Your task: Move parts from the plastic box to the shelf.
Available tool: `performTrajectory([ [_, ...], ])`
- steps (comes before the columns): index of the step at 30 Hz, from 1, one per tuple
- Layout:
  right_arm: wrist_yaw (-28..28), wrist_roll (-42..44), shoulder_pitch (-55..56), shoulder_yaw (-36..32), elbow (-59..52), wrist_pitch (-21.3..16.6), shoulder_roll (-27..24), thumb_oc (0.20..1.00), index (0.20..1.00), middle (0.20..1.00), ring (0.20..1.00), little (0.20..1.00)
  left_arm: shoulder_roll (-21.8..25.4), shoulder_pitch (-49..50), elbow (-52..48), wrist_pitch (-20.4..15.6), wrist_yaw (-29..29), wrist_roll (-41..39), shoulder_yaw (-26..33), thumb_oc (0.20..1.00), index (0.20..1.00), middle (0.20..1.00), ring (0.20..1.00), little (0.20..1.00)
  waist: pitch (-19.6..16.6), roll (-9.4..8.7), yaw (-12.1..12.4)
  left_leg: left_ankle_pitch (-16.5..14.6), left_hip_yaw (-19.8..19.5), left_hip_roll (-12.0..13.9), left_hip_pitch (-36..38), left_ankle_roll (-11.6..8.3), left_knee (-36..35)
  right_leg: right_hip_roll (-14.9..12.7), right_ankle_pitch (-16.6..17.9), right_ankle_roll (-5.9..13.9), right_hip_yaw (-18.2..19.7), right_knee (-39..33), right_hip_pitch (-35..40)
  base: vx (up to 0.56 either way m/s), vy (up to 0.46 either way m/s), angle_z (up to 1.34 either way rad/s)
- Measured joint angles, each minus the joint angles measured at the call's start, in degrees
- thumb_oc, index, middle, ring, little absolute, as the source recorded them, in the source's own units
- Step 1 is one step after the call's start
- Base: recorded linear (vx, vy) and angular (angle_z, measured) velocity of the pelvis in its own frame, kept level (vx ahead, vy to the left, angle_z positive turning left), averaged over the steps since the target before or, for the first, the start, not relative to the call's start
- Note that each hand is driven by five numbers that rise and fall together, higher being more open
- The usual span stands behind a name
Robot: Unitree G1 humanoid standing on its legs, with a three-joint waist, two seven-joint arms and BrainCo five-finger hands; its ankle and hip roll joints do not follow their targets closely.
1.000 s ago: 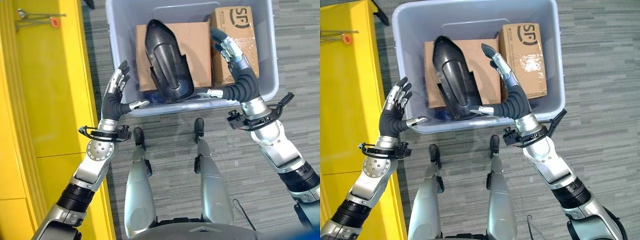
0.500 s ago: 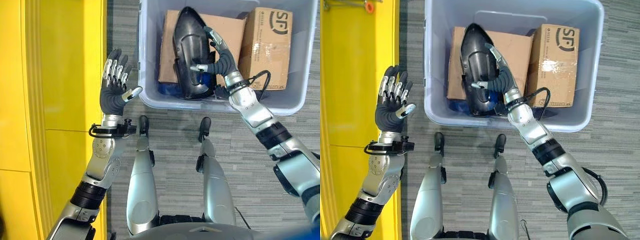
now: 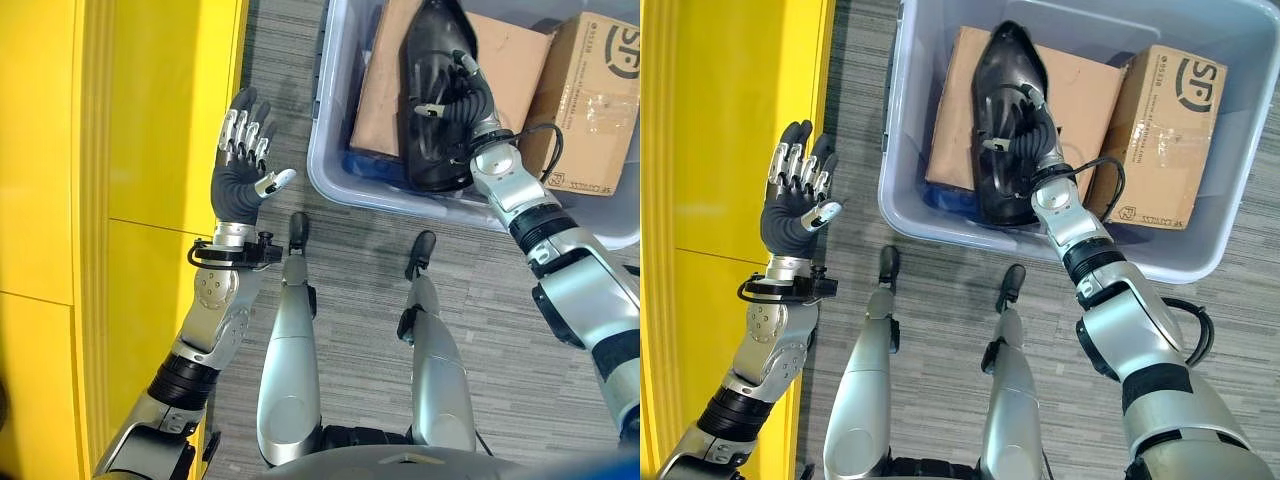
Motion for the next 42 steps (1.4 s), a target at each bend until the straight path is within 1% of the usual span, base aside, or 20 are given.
performTrajectory([
  [5,0.01,4.38,-3.3,-3.97,5.5,-0.94,-0.97,1.0,1.0,1.0,1.0,1.0,0.01,-0.6,0.01,0.03,0.04,-0.03,-0.27,1.0,1.0,1.0,1.0,1.0,-0.03,0.09,0.52,0.01,-0.61,-0.81,-1.71,0.32,0.75,-0.65,0.04,0.07,-0.26,0.12,-1.11,0.01,0.012,0.05],
  [9,-0.11,8.6,-3.59,-8.62,8.51,-1.28,-1.03,1.0,1.0,1.0,1.0,1.0,0.03,-1.41,0.01,0.02,0.05,0.0,-2.23,1.0,1.0,1.0,1.0,1.0,-0.04,0.27,1.12,-0.1,-0.64,-1.43,-1.85,0.5,1.34,-1.28,0.07,0.2,-0.23,0.5,-1.15,0.0,0.024,0.03],
  [12,-0.56,14.29,-3.37,-14.42,9.15,-1.47,-0.57,1.0,1.0,1.0,1.0,1.0,0.02,-1.53,0.01,0.03,0.1,-0.01,-3.16,1.0,1.0,1.0,1.0,1.0,-0.05,0.32,1.12,-0.15,-0.24,-1.89,-1.85,0.85,1.48,-1.77,0.06,0.2,-0.16,0.66,-1.25,0.0,0.011,0.01],
  [14,-0.71,20.15,-2.93,-18.03,8.95,-2.7,0.28,1.0,1.0,1.0,1.0,1.0,0.1,-1.71,0.01,0.08,0.16,-0.03,-4.07,1.0,1.0,1.0,1.0,1.0,-0.07,0.37,1.08,-0.13,0.06,-2.02,-1.85,0.97,1.6,-1.98,0.06,0.2,-0.1,0.66,-1.28,0.0,0.0,0.0],
  [17,-1.11,28.23,-0.83,-19.92,3.88,-4.84,3.95,1.0,1.0,1.0,1.0,1.0,0.07,-2.08,0.06,0.19,0.25,-0.25,-5.04,1.0,1.0,1.0,1.0,1.0,-0.09,0.41,0.4,-0.21,0.16,-2.02,-1.85,1.09,2.03,-1.95,0.07,0.2,0.1,0.72,-1.3,0.0,0.014,-0.03],
  [19,-0.94,36.95,2.76,-21.47,-5.08,-8.16,9.65,1.0,1.0,1.0,1.0,1.0,-0.22,-2.64,0.13,0.69,0.63,-1.17,-5.04,1.0,1.0,1.0,1.0,1.0,-0.17,0.88,-0.62,-0.43,0.23,-1.91,-1.86,1.19,2.57,-1.83,0.07,0.19,0.42,0.89,-1.31,-0.01,0.024,-0.06],
  [20,-1.09,38.66,3.4,-22.35,-6.41,-8.9,11.52,1.0,1.0,1.0,1.0,1.0,-0.29,-2.65,0.14,0.96,0.78,-1.16,-5.11,1.0,1.0,1.0,1.0,1.0,-0.18,1.09,-0.78,-0.43,0.24,-1.88,-1.86,1.19,2.61,-1.79,0.08,0.19,0.42,0.94,-1.32,-0.01,0.033,-0.02],
  [21,-1.4,42.24,5.73,-22.13,-11.41,-10.58,15.42,1.0,1.0,1.0,1.0,1.0,-0.29,-2.52,0.2,1.24,1.99,-1.17,-5.13,1.0,1.0,1.0,1.0,1.0,-0.17,1.42,-1.56,-0.43,0.26,-1.87,-1.86,1.18,2.68,-1.78,0.07,0.19,0.42,1.11,-1.35,0.0,0.0,0.0],
  [22,-1.51,43.12,7.12,-21.27,-14.09,-10.61,17.32,1.0,1.0,1.0,1.0,1.0,-0.35,-2.86,0.53,1.28,2.56,-1.15,-5.25,1.0,1.0,1.0,1.0,1.0,-0.17,1.45,-1.81,-0.46,0.32,-1.87,-1.86,1.2,2.72,-1.79,0.07,0.19,0.49,1.16,-1.39,0.0,0.0,0.0],
  [24,-2.54,43.62,14.65,-14.41,-25.4,-10.69,22.96,1.0,1.0,1.0,1.0,1.0,-0.59,-3.29,0.66,1.36,3.39,-1.09,-5.59,1.0,1.0,1.0,1.0,1.0,-0.15,1.51,-1.85,-0.94,0.44,-1.87,-1.87,1.25,3.49,-1.79,0.01,0.12,0.84,1.4,-1.41,-0.02,0.006,-0.05],
  [25,-2.57,43.6,17.13,-12.18,-30.09,-10.74,24.17,1.0,1.0,1.0,1.0,1.0,-0.66,-3.35,0.65,1.37,3.98,-1.04,-5.66,1.0,1.0,1.0,1.0,1.0,-0.14,1.54,-1.88,-0.97,0.43,-1.88,-1.87,1.25,3.51,-1.82,-0.07,0.02,0.85,1.5,-1.42,0.0,0.0,0.0],
  [26,-2.69,43.42,22.04,-9.49,-38.03,-11.43,24.52,1.0,1.0,1.0,1.0,1.0,-0.66,-3.22,0.73,1.41,5.22,-1.04,-5.62,1.0,1.0,1.0,1.0,1.0,-0.14,1.54,-2.08,-1.01,0.41,-1.86,-1.88,1.28,3.67,-1.84,-0.39,-0.09,0.85,2.01,-1.44,-0.02,0.007,0.05],
  [28,-2.38,42.29,25.81,-6.89,-41.78,-11.5,23.97,1.0,1.0,1.0,1.0,1.0,-0.66,-2.78,0.87,1.51,5.62,-0.96,-5.6,1.0,1.0,1.0,1.0,1.0,-0.14,1.53,-2.32,-1.45,0.39,-1.84,-1.89,1.43,4.36,-1.89,-0.83,-0.07,0.89,2.74,-1.43,-0.01,0.0,0.02],
  [30,-2.46,41.85,28.31,-5.73,-41.38,-11.46,23.76,1.0,1.0,1.0,1.0,1.0,-0.63,-2.16,0.91,2.55,6.77,-0.87,-5.46,1.0,1.0,1.0,1.0,1.0,-0.14,1.53,-3.04,-1.86,0.43,-1.75,-1.96,1.59,4.91,-2.05,-0.98,-0.06,1.25,2.88,-1.37,0.0,0.0,0.0],
  [32,-2.45,40.82,32.13,-5.71,-46.91,-11.56,22.25,1.0,1.0,1.0,1.0,1.0,-0.67,-1.62,0.9,2.82,7.31,-0.85,-4.95,1.0,1.0,1.0,1.0,1.0,-0.14,1.53,-3.46,-1.86,0.39,-1.8,-2.03,1.62,5.0,-2.17,-1.01,-0.01,1.17,2.89,-1.29,0.0,0.0,0.0],
  [34,-2.52,39.2,32.39,-6.1,-47.13,-11.55,21.31,1.0,1.0,1.0,1.0,1.0,-0.68,-1.49,0.9,2.92,7.84,-0.84,-4.02,1.0,1.0,1.0,1.0,1.0,-0.14,1.53,-3.67,-1.94,0.41,-1.74,-2.03,1.67,5.3,-2.11,-0.97,0.04,1.19,2.89,-1.24,0.0,0.0,0.0],
  [35,-3.03,38.24,33.01,-7.4,-49.94,-11.53,20.1,1.0,1.0,1.0,1.0,1.0,-0.74,-1.49,0.65,2.94,8.05,-0.82,-3.76,1.0,1.0,1.0,1.0,1.0,-0.13,1.51,-3.9,-1.93,0.35,-1.72,-2.06,1.67,5.32,-2.08,-0.88,0.17,1.16,2.93,-1.17,0.0,0.0,0.0],
  [38,-4.88,30.02,36.44,-11.94,-63.61,-12.78,15.32,1.0,1.0,1.0,1.0,1.0,-1.33,-1.58,0.57,3.04,9.0,1.44,-3.45,1.0,1.0,1.0,1.0,1.0,-0.07,1.4,-5.76,-2.05,0.27,-1.78,-0.92,1.8,5.44,-1.91,-0.73,0.41,1.15,2.94,0.24,0.0,0.001,0.03],
  [41,-4.93,25.39,37.66,-13.41,-68.12,-14.25,14.0,1.0,1.0,1.0,1.0,1.0,-1.1,-1.46,0.51,3.04,9.28,2.26,-3.26,1.0,1.0,1.0,1.0,1.0,-0.05,1.34,-6.84,-2.33,0.65,-1.57,0.85,1.74,5.3,-2.01,-1.21,0.53,1.3,2.93,1.67,0.01,0.002,-0.07],
  [42,-4.92,23.04,39.49,-13.35,-71.38,-14.32,12.32,1.0,1.0,1.0,1.0,1.0,-0.04,-1.93,-0.27,3.05,9.25,3.75,-2.98,1.0,1.0,1.0,1.0,1.0,-0.06,1.3,-7.91,-2.52,1.24,-1.19,1.53,1.65,5.23,-1.55,-1.23,0.52,1.59,2.97,1.81,0.01,-0.003,-0.19],
])
